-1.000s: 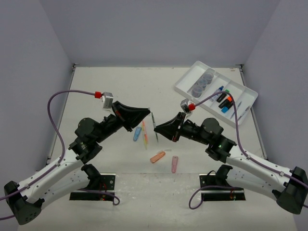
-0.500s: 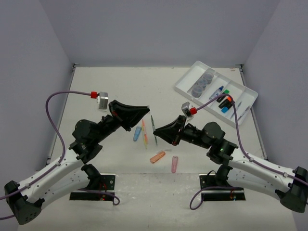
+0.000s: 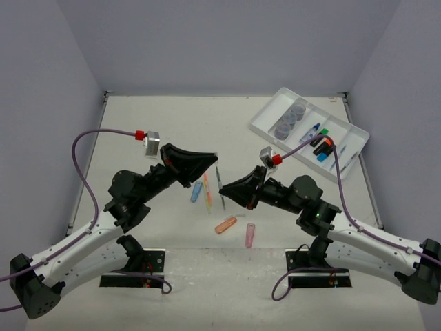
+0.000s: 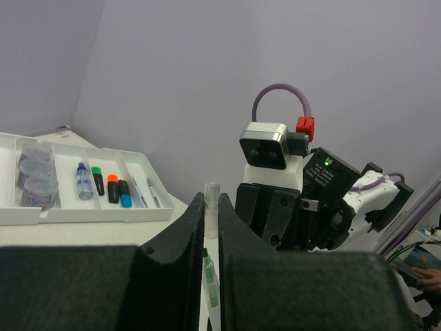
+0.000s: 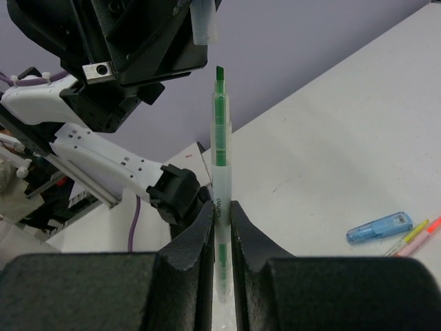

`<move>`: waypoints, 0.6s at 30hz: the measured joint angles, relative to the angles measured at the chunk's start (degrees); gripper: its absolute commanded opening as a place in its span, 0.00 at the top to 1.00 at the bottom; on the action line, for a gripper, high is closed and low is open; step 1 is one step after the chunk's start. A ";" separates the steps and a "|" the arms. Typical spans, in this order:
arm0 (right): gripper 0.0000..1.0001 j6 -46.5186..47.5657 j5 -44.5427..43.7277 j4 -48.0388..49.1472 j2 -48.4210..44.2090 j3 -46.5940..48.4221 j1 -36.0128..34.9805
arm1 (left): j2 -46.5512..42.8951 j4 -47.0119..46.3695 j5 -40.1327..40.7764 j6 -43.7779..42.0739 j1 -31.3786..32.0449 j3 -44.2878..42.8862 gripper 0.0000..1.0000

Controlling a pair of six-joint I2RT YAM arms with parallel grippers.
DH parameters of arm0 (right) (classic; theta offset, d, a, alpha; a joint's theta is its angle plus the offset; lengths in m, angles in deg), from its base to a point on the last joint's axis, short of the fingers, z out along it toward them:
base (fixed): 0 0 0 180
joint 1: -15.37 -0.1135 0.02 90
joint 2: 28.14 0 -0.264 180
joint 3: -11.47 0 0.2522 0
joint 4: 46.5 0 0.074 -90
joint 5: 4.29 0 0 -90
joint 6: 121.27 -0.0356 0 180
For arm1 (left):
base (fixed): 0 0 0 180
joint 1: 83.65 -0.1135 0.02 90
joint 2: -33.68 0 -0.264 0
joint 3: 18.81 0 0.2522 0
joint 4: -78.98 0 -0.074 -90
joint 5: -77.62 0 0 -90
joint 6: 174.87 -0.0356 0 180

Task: Sort the stationery into containers
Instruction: Close the pen cap on the pen.

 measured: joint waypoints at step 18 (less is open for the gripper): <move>1.00 -0.25 -0.13 0.03 -1.69 0.00 -0.21 | 0.37 -1.05 -0.34 0.10 0.01 0.74 1.00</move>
